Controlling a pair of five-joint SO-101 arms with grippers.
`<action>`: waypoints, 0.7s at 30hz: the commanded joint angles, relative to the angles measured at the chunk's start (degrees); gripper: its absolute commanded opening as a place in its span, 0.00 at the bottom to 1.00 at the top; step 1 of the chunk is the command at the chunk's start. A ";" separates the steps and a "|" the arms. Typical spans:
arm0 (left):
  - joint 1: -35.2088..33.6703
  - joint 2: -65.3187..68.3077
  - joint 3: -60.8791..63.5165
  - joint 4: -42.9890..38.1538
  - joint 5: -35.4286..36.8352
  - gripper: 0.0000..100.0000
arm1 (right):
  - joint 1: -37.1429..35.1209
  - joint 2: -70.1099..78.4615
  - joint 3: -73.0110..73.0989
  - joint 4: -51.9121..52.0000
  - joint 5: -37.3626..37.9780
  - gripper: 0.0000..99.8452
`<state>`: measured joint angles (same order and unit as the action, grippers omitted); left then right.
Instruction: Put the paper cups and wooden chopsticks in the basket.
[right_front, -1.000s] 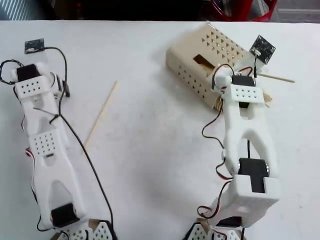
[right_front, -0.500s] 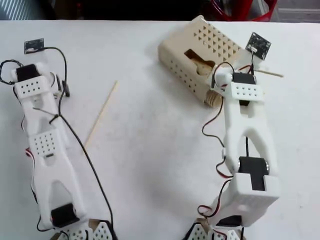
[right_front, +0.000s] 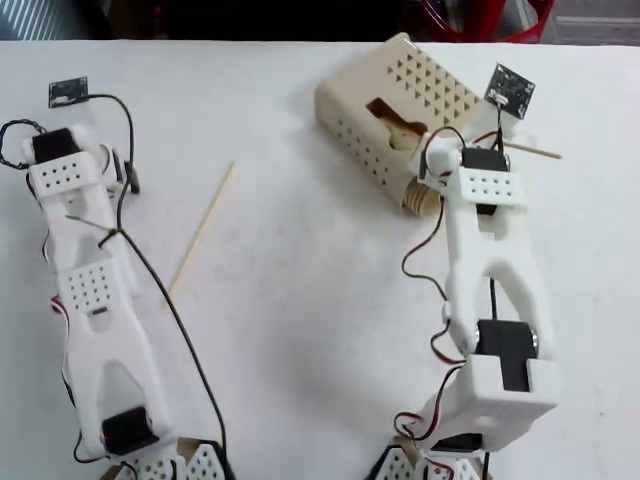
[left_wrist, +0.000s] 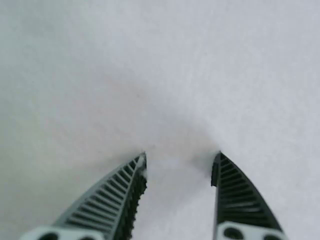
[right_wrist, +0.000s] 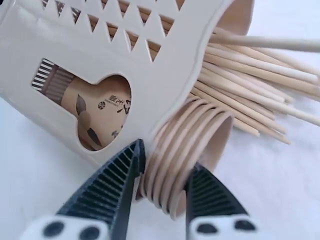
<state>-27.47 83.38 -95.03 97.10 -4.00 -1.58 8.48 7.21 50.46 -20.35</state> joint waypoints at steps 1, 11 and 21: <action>-0.22 0.40 -0.79 -1.05 0.18 0.21 | -3.21 -5.41 2.02 1.10 2.90 0.02; -0.31 0.40 -0.79 -1.05 0.18 0.21 | -18.59 -17.71 14.86 1.27 7.56 0.02; -0.31 0.40 -0.79 -1.05 0.18 0.21 | -22.73 -29.76 16.26 7.87 5.10 0.02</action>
<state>-27.47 83.38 -95.03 97.01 -4.00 -22.77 -15.87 24.09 57.76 -14.37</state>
